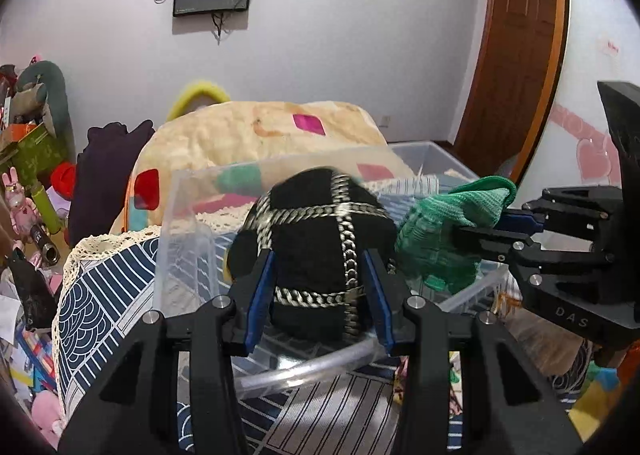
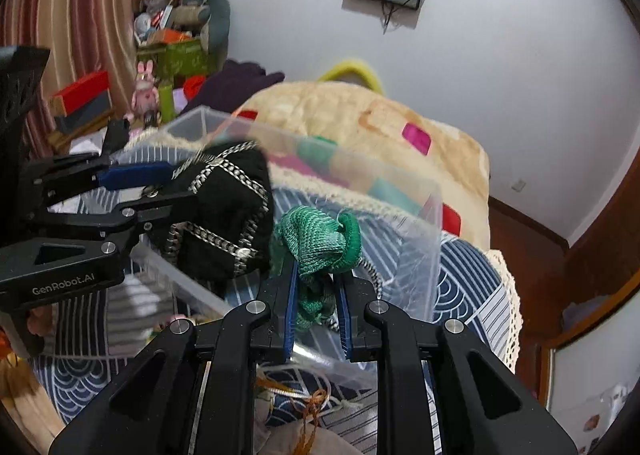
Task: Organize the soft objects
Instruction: 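Lower the hat into the box with the left tool while the right tool releases the glove inside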
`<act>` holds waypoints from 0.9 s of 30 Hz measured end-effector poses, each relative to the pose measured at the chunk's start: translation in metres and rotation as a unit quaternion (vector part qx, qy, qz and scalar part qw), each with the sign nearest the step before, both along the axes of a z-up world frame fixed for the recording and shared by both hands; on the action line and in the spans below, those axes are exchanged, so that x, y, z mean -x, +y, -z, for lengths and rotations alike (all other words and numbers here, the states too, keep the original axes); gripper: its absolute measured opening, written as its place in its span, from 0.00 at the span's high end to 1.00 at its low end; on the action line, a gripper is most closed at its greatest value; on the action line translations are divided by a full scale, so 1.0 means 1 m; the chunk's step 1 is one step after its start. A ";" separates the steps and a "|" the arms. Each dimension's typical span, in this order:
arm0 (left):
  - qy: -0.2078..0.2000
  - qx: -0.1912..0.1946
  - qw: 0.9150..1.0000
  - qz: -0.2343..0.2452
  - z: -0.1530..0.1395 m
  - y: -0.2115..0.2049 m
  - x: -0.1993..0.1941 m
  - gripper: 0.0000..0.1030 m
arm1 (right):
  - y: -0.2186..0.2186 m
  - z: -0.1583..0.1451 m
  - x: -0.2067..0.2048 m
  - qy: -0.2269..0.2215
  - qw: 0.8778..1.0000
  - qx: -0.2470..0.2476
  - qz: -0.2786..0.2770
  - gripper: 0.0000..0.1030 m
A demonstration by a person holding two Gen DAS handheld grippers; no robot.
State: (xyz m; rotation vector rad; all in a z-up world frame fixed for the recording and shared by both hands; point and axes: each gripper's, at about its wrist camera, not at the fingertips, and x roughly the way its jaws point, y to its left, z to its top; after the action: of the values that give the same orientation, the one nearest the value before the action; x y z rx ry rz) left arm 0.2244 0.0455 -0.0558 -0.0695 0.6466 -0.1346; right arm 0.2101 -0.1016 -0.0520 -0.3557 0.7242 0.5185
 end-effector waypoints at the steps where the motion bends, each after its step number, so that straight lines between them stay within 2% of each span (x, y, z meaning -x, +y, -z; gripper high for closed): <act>1: 0.001 -0.006 1.000 0.000 0.001 -0.002 0.000 0.57 | 0.001 0.001 0.001 0.000 1.000 0.004 -0.003 0.85; 4: -0.001 -0.014 1.000 -0.001 0.001 -0.004 0.004 0.52 | -0.001 -0.001 0.003 0.000 1.000 0.004 -0.004 0.84; 6: -0.002 -0.007 1.000 0.001 -0.001 -0.003 0.007 0.48 | -0.002 -0.003 0.002 0.002 1.000 0.002 -0.005 0.80; 11: -0.013 0.006 1.000 0.000 -0.009 0.000 0.020 0.42 | -0.007 -0.009 0.006 -0.007 1.000 -0.007 -0.003 0.59; 15: -0.021 0.015 1.000 -0.003 -0.016 0.002 0.031 0.38 | -0.011 -0.017 0.014 -0.022 1.000 -0.016 0.002 0.54; 18: -0.028 0.023 0.999 -0.004 -0.023 0.004 0.040 0.35 | -0.014 -0.026 0.021 -0.038 0.999 -0.027 0.005 0.47; 20: -0.035 0.024 0.999 -0.007 -0.027 0.006 0.047 0.29 | -0.017 -0.034 0.028 -0.056 0.998 -0.035 0.011 0.39; 27: -0.047 0.030 0.998 -0.015 -0.035 0.008 0.070 0.20 | -0.027 -0.050 0.052 -0.105 0.993 -0.058 0.019 0.26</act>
State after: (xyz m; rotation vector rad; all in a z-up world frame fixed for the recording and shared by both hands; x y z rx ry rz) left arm 0.1546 0.0537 -0.0206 -0.1306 0.5474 -0.1284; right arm 0.1586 -0.1284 -0.0023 -0.2828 0.4945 0.4766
